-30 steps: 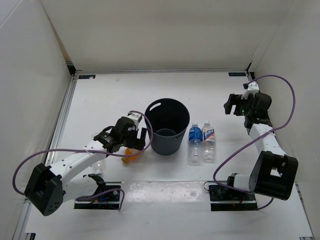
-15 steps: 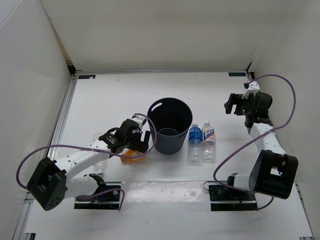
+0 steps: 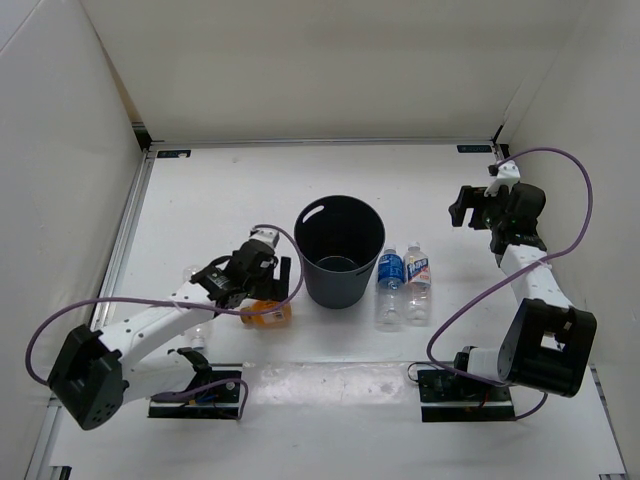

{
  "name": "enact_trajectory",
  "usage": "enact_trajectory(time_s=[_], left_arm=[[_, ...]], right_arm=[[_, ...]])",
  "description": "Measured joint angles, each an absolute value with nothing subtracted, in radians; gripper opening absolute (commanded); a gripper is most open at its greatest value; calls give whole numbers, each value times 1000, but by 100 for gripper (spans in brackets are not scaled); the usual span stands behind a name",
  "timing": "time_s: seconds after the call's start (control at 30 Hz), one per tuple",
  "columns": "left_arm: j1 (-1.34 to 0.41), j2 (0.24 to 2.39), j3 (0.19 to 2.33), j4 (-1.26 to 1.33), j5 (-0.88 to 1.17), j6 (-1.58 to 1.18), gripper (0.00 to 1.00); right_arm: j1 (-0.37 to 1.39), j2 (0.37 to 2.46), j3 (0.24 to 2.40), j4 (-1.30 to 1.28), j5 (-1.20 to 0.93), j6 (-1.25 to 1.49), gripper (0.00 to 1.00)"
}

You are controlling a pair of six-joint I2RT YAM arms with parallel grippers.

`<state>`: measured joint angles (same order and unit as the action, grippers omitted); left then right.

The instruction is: Put the plastic bottles in the bin

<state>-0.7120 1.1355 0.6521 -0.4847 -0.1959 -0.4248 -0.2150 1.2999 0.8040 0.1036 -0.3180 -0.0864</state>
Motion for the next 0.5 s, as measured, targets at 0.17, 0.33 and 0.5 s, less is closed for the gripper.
enact_trajectory(time_s=[0.17, 0.33, 0.5], left_arm=[[-712, 1047, 715, -537, -280, -496, 99], [-695, 1003, 814, -678, -419, -686, 100], [-632, 941, 850, -840, -526, -1036, 100]], right_arm=[[-215, 1308, 809, 97, -323, -88, 90], [-215, 1319, 825, 80, -329, -93, 90], [-214, 1325, 830, 70, -337, -102, 90]])
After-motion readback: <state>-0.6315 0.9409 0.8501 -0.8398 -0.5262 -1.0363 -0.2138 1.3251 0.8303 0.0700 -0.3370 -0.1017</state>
